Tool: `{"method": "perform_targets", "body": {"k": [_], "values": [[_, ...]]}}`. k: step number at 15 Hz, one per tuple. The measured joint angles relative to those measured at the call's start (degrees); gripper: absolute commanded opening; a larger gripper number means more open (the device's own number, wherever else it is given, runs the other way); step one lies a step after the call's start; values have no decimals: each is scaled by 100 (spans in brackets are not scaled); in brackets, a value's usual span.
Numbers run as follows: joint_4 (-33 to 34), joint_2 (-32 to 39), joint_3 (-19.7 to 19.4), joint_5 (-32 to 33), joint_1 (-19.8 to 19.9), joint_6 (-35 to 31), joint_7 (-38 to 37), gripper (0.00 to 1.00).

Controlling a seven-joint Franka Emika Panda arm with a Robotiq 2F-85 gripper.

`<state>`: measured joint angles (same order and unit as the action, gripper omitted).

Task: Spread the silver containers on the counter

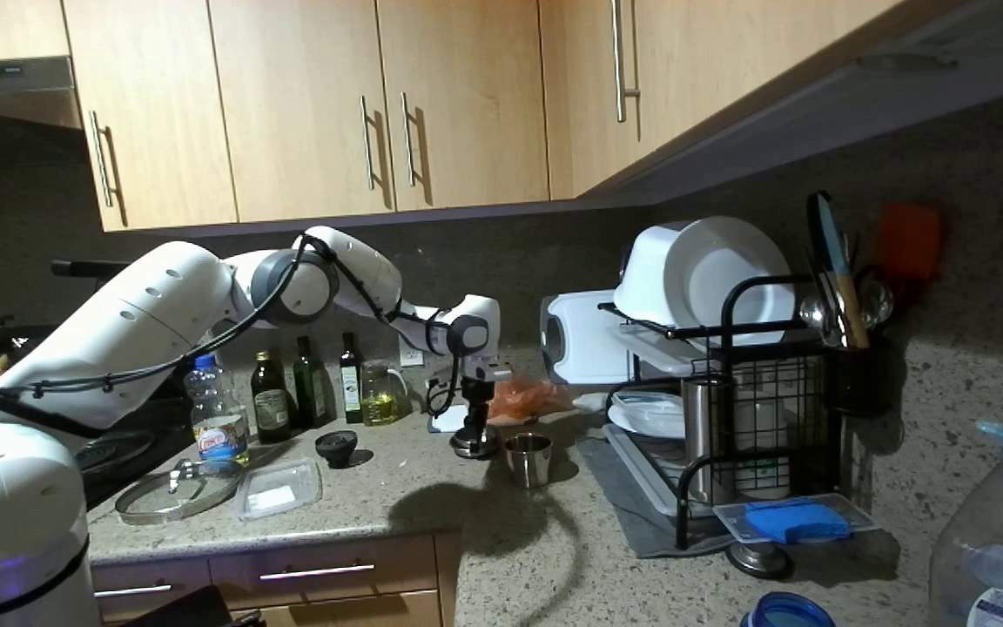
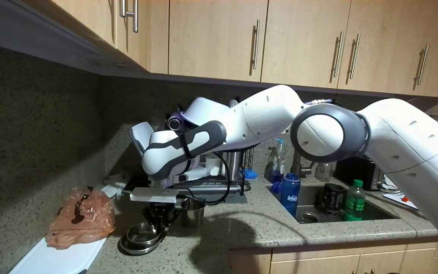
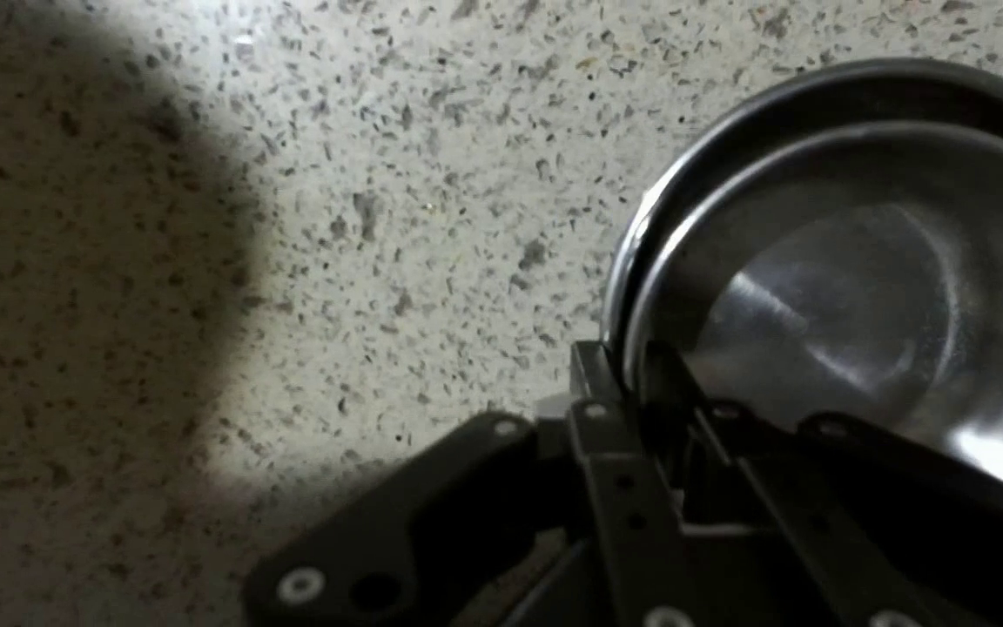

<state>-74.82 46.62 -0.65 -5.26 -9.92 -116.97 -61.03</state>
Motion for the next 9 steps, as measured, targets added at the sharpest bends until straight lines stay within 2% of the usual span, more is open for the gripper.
{"method": "perform_targets", "body": {"k": [2,9], "values": [[36,-2,-6,5,-26,-1,-1,3],[89,-3,-10,35,-49,0,-1,3]]}}
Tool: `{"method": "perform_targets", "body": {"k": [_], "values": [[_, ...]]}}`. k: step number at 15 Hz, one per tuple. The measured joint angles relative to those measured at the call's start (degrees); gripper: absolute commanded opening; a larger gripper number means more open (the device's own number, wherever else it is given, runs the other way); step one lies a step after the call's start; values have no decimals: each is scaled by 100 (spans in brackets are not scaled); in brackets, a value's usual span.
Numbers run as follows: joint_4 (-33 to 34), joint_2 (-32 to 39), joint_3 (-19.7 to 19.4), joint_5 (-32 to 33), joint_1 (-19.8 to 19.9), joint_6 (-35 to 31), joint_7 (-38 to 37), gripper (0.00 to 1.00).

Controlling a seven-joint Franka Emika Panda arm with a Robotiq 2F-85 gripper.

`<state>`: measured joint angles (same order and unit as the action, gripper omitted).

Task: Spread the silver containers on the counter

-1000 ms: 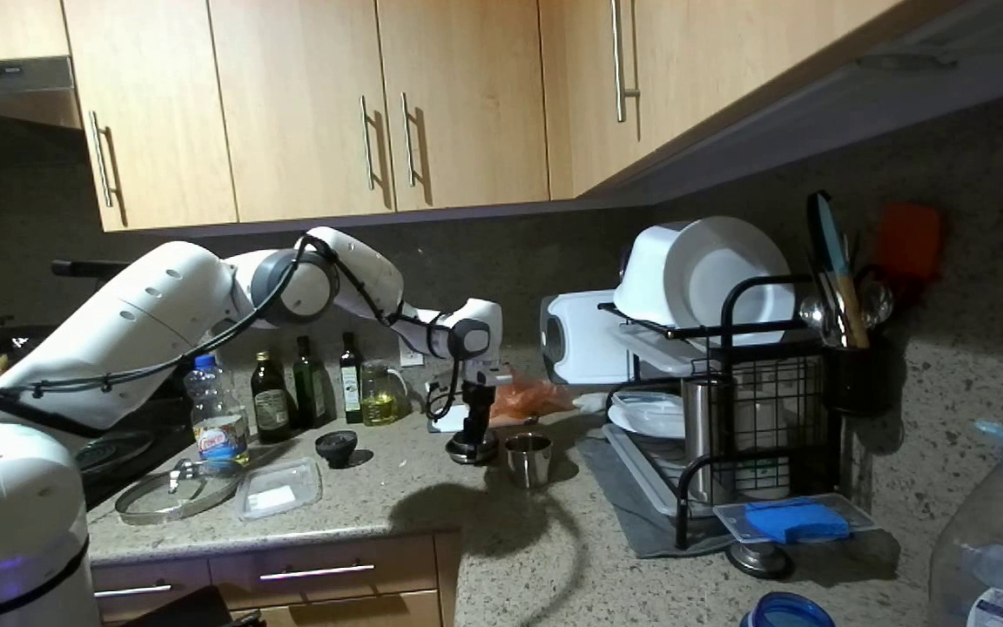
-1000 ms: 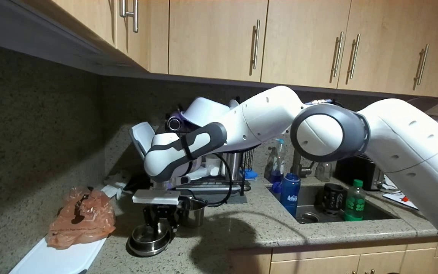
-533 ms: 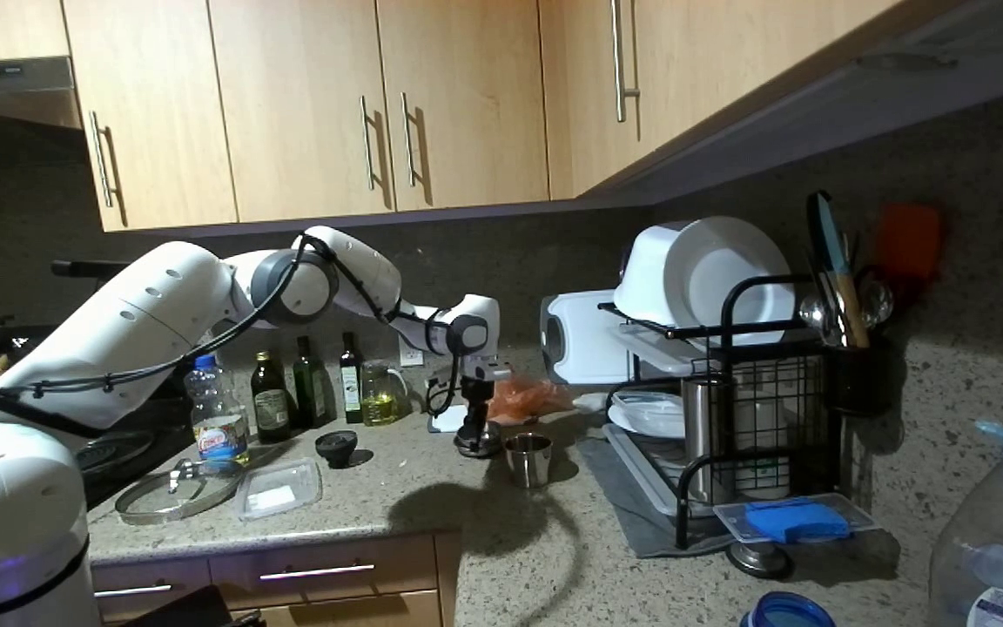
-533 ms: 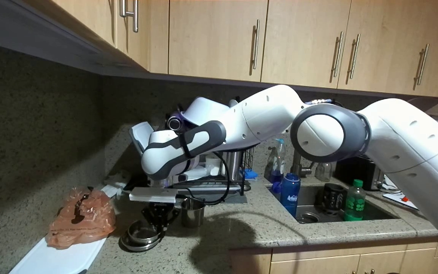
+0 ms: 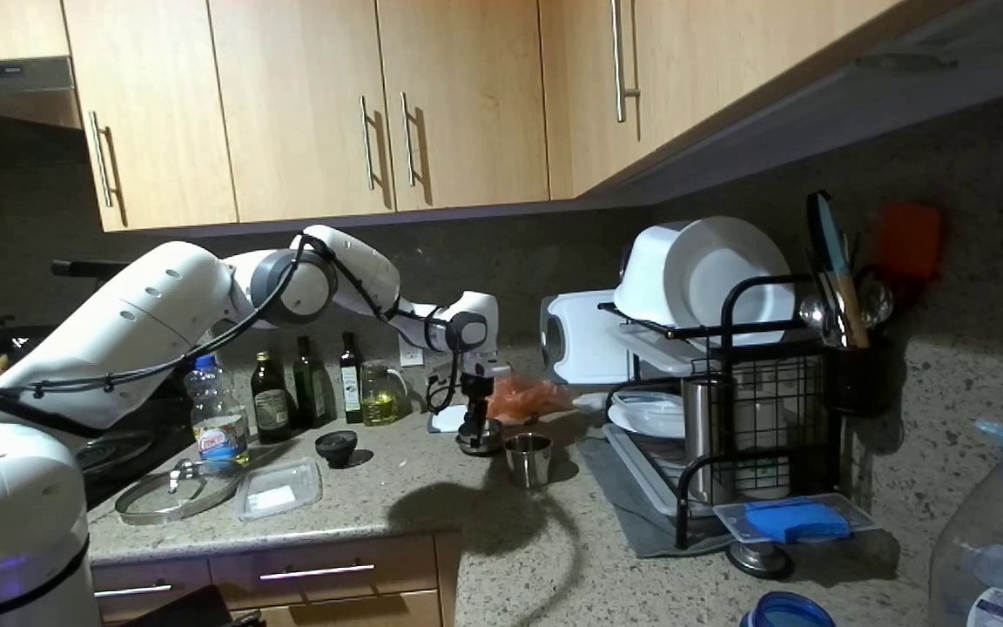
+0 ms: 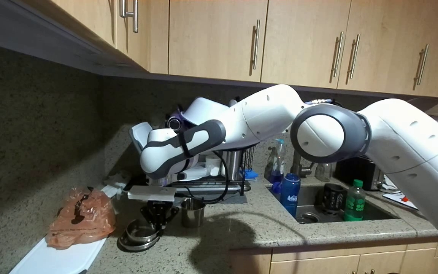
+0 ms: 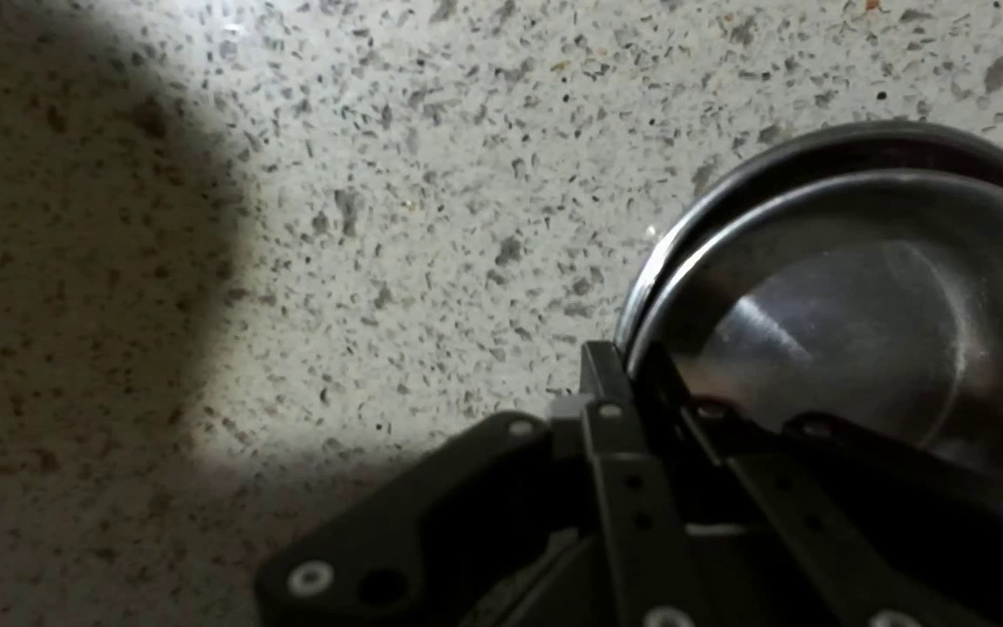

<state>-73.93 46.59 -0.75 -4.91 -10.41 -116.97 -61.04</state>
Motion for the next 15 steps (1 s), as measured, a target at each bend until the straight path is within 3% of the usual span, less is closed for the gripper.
{"method": "perform_targets", "body": {"k": [15], "values": [[4,-49,-36,120,-93,-2,0,3]]}}
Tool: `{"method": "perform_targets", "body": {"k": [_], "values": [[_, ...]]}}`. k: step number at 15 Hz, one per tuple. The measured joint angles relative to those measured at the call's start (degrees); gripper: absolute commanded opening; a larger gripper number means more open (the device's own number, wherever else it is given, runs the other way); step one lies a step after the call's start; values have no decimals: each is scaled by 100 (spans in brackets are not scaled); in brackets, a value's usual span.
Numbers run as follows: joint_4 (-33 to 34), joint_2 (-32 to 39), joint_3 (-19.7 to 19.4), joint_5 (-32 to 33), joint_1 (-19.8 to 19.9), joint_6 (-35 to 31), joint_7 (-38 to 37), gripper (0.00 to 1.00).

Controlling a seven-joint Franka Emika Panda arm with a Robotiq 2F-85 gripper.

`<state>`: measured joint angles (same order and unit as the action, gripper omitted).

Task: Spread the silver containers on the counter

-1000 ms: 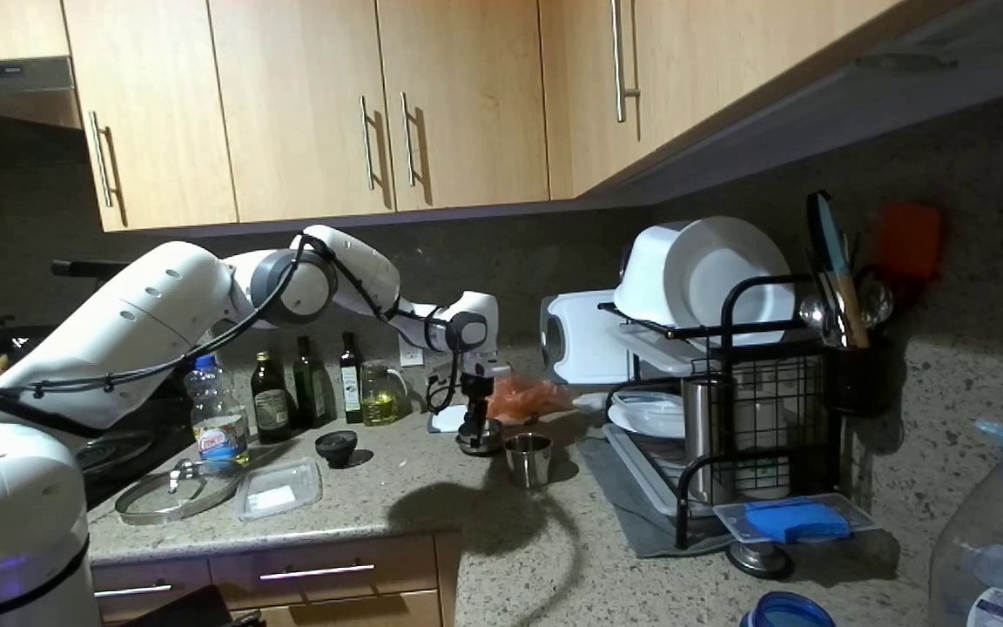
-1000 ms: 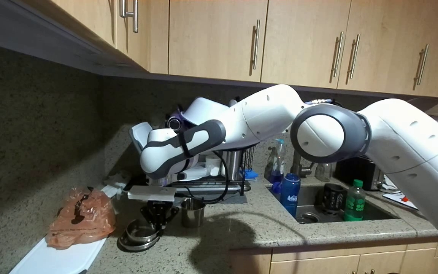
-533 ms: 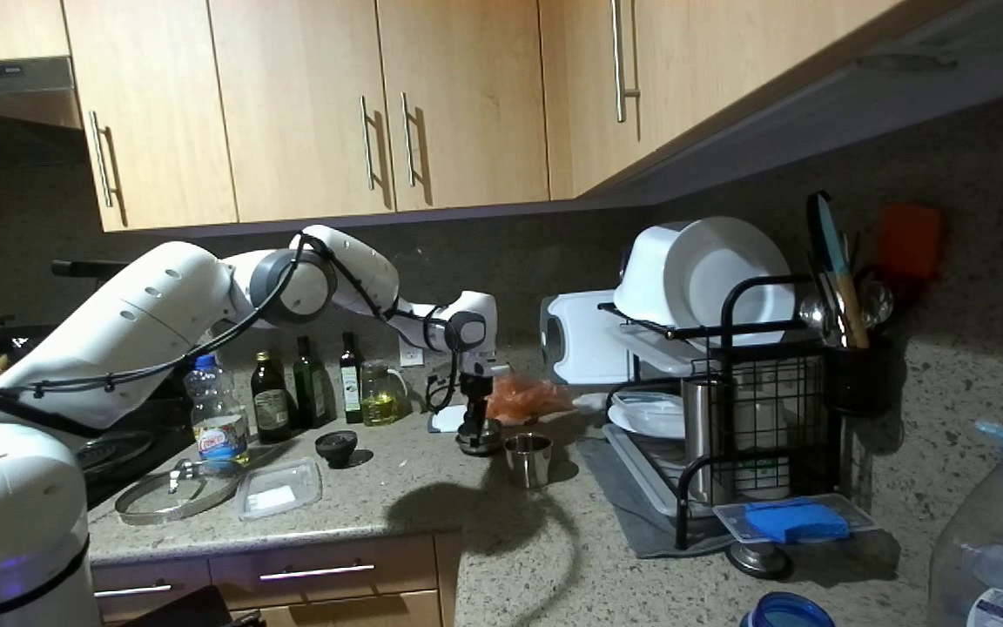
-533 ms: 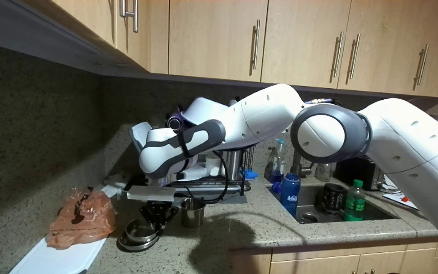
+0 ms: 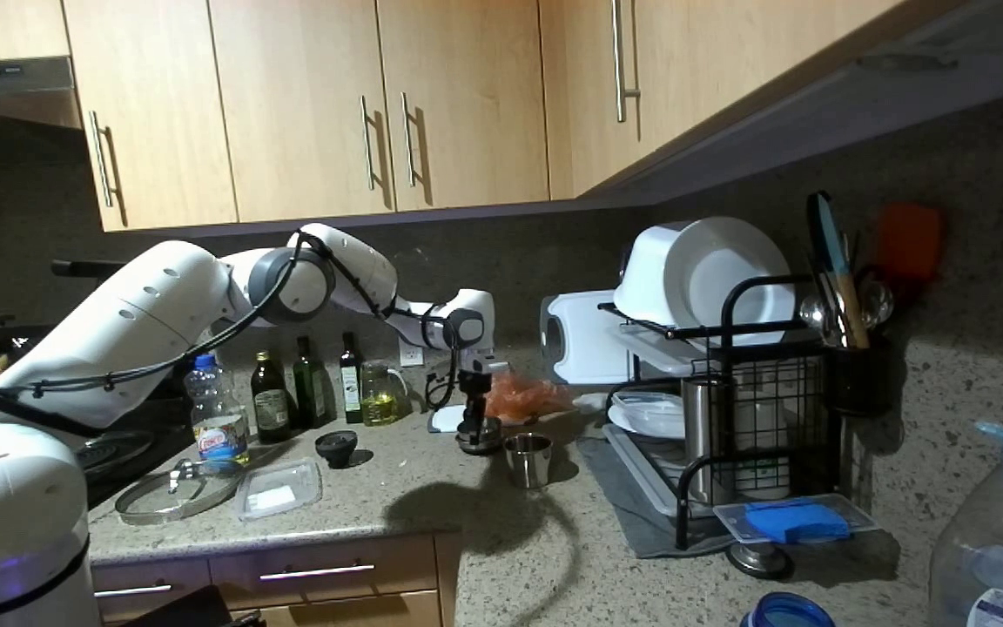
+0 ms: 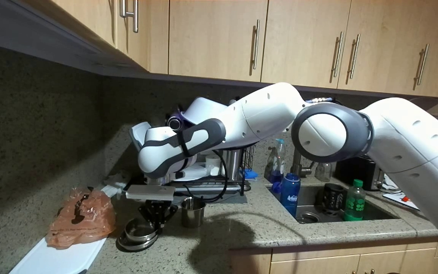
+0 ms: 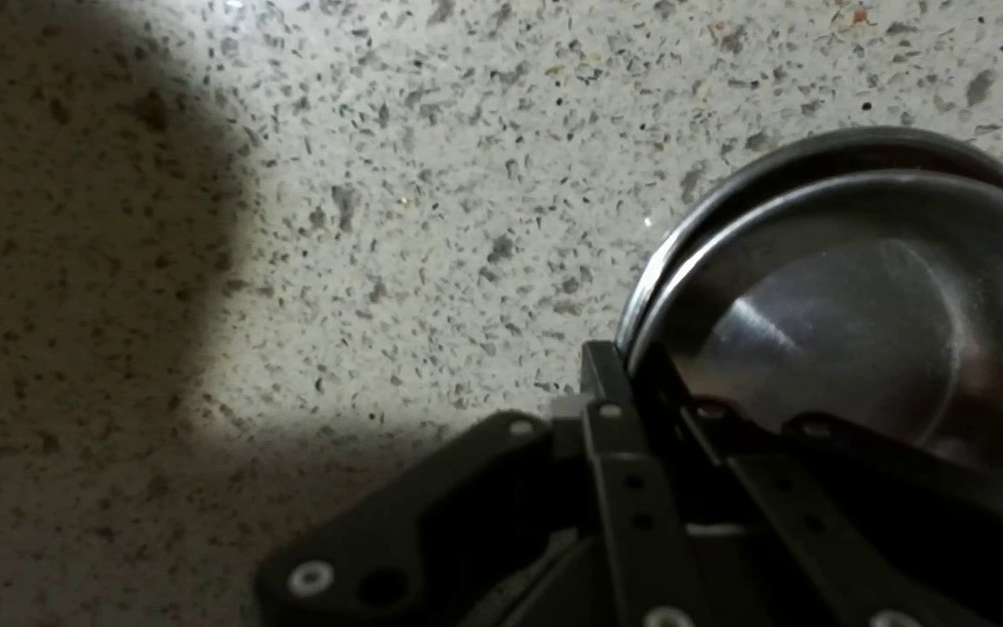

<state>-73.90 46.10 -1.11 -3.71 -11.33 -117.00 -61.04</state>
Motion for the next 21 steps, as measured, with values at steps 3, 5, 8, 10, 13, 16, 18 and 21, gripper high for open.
{"method": "perform_targets", "body": {"k": [3,5,8,10,13,16,18,21], "values": [[0,-4,-2,33,-15,0,0,3],[-2,-4,-5,34,-17,0,0,3],[-41,-4,-5,34,-17,-1,0,3],[-92,-9,-8,34,-16,-14,-2,3],[-245,-63,-13,28,-13,-110,-5,3],[-573,-230,-18,21,-11,-310,-10,3],[-877,-400,-20,18,-9,-462,-14,3],[-1409,-716,-21,16,-9,-660,-15,3]]}}
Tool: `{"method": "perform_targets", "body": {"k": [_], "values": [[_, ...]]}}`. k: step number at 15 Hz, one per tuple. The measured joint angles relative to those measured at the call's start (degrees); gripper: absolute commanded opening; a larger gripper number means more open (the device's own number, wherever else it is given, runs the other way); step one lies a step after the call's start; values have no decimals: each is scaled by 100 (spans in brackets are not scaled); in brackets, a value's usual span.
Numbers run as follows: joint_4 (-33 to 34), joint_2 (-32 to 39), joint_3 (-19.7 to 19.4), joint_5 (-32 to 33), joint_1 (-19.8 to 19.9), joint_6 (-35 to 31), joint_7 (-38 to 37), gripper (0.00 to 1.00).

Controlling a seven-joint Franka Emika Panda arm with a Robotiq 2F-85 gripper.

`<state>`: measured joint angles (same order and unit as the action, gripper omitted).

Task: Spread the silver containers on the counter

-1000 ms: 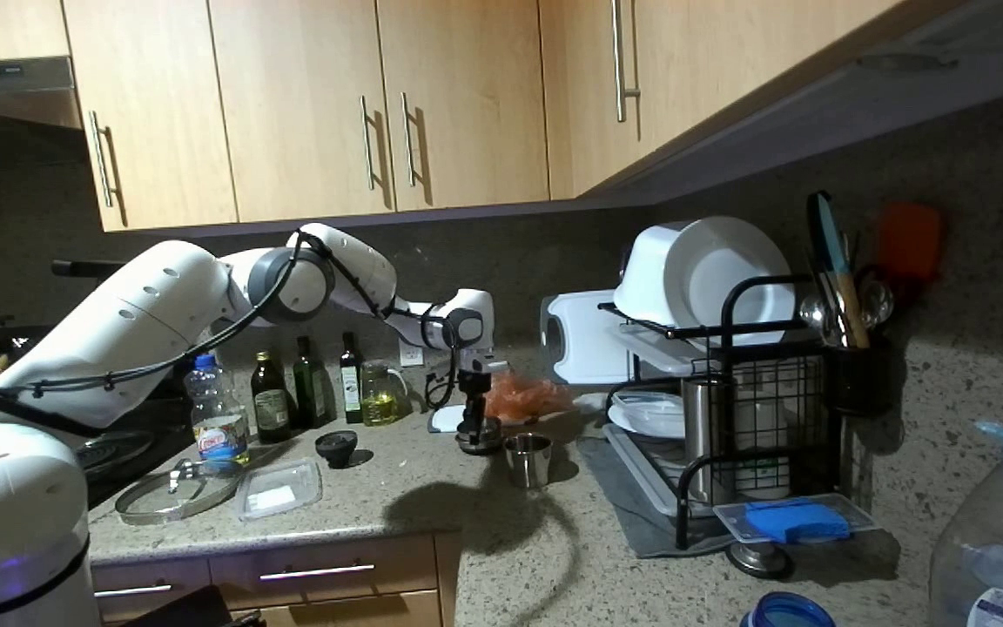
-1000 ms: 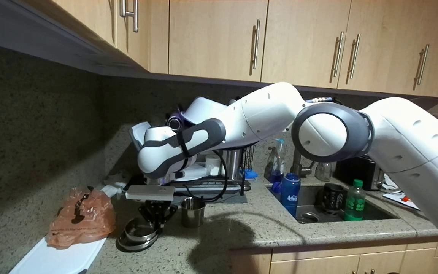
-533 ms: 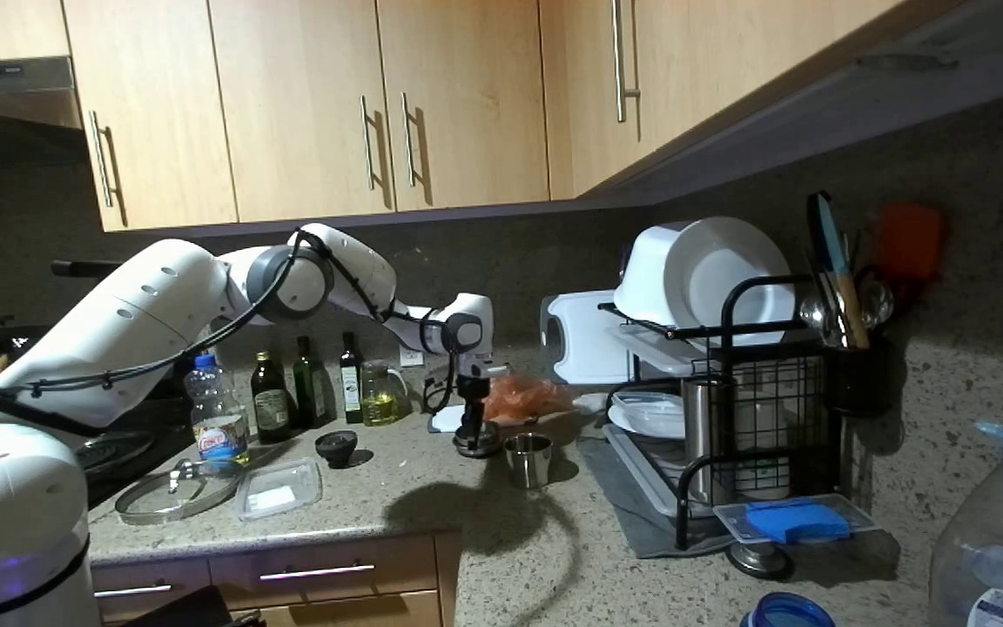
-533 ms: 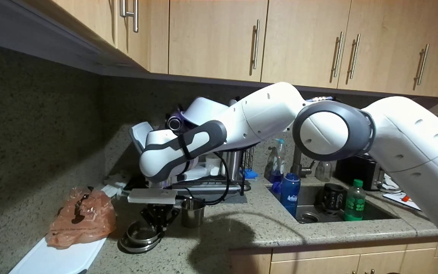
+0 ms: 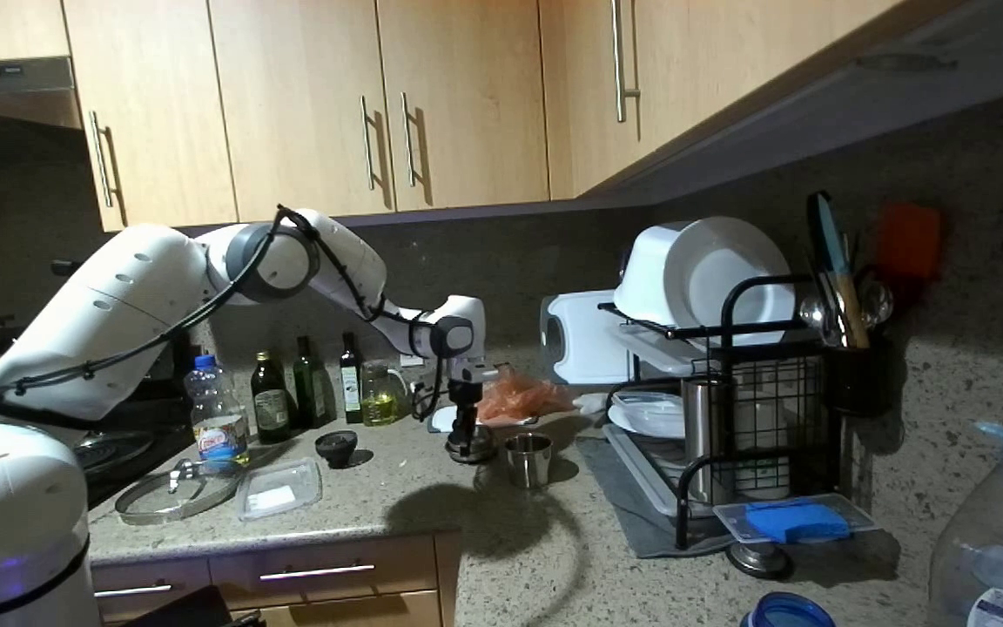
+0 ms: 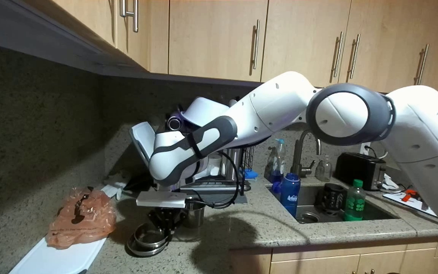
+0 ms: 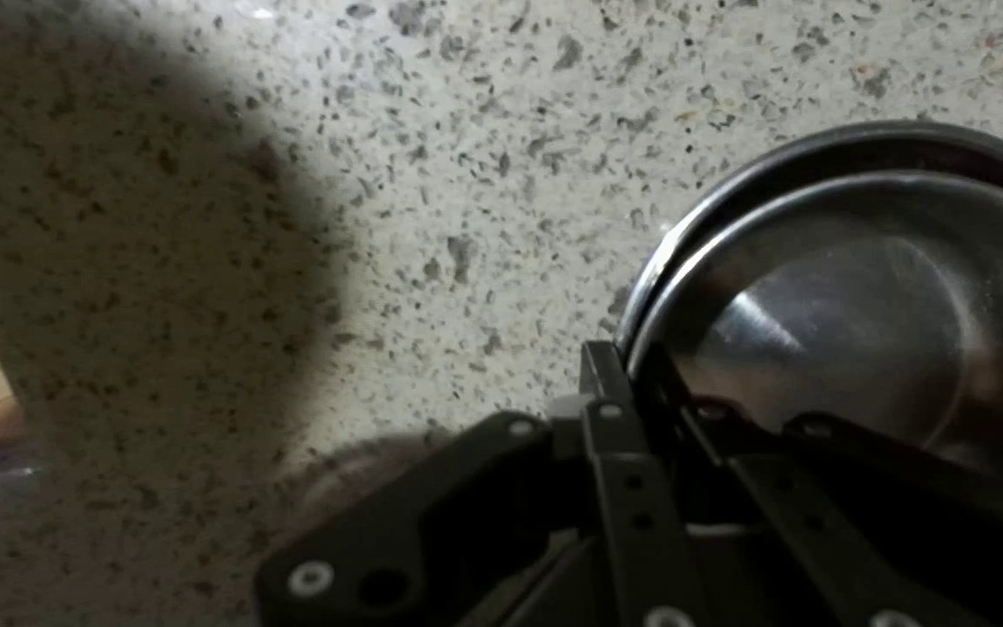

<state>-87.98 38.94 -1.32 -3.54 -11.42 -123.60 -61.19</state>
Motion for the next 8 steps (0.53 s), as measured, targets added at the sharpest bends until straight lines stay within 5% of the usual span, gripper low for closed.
{"method": "perform_targets", "body": {"k": [4,5,6,7,8], "values": [[-639,-392,0,0,-1,-204,-1,6],[-749,-464,-1,0,0,-225,-1,30],[-845,-527,-1,0,0,-238,-1,27],[-927,-579,-1,0,0,-240,-2,41],[-1003,-620,-2,0,0,-240,-2,13]]}}
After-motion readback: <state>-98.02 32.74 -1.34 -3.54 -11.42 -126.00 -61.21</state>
